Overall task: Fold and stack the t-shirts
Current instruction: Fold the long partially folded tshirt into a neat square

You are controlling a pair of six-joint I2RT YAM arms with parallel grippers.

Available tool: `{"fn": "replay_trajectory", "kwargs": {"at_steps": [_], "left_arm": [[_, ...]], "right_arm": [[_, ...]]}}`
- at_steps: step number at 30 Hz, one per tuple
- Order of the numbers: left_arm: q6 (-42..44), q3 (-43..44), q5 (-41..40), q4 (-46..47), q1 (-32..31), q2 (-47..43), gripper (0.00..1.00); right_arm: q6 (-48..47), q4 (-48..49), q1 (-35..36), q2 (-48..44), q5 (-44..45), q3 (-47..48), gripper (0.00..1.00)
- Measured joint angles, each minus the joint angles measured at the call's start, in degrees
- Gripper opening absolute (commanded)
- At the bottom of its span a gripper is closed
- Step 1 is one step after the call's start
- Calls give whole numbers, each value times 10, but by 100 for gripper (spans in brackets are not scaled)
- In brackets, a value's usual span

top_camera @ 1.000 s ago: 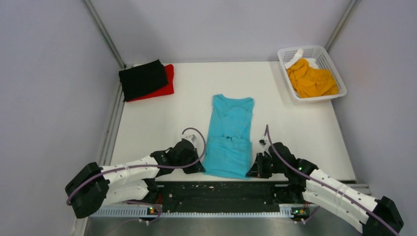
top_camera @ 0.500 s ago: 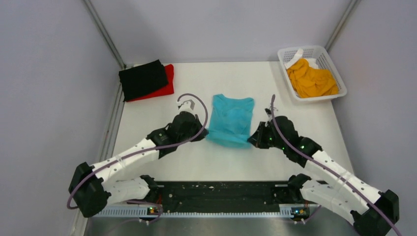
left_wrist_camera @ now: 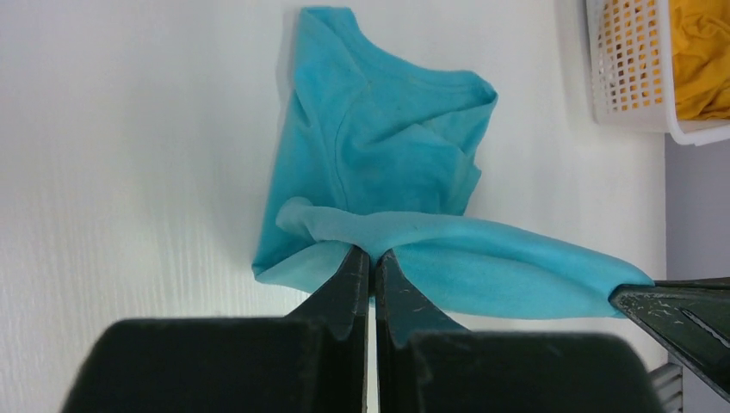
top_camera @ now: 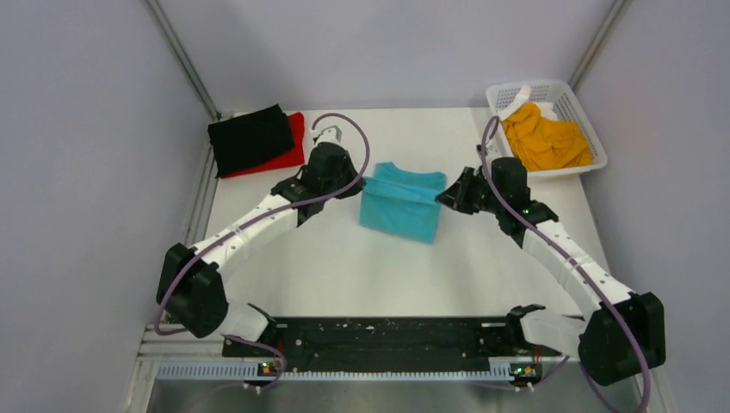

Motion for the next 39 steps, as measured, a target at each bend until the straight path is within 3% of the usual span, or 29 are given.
{"fn": "replay_trajectory", "kwargs": {"at_steps": [10, 24, 26, 29, 31, 33, 35, 39], "left_arm": [[32, 91, 9, 0, 37, 94, 0], [50, 223, 12, -26, 57, 277, 3], [54, 245, 12, -28, 61, 297, 13], [64, 292, 6, -34, 68, 340, 64], [71, 338, -6, -51, 75, 374, 96], [81, 393, -16, -79, 83, 409, 99], [92, 428, -20, -94, 90, 425, 99], [108, 412, -15, -89, 97, 406, 99]], "right_arm": [[-14, 45, -46, 99, -53, 41, 0], [-15, 130, -83, 237, -56, 57, 0], [-10, 143, -87, 263, -54, 71, 17], [-1, 166, -97, 301, -50, 90, 38], [2, 163, -108, 327, -45, 113, 71], [4, 154, -118, 348, -35, 144, 96], [-1, 144, -124, 352, -21, 168, 99], [-10, 145, -126, 321, -7, 171, 99]]}}
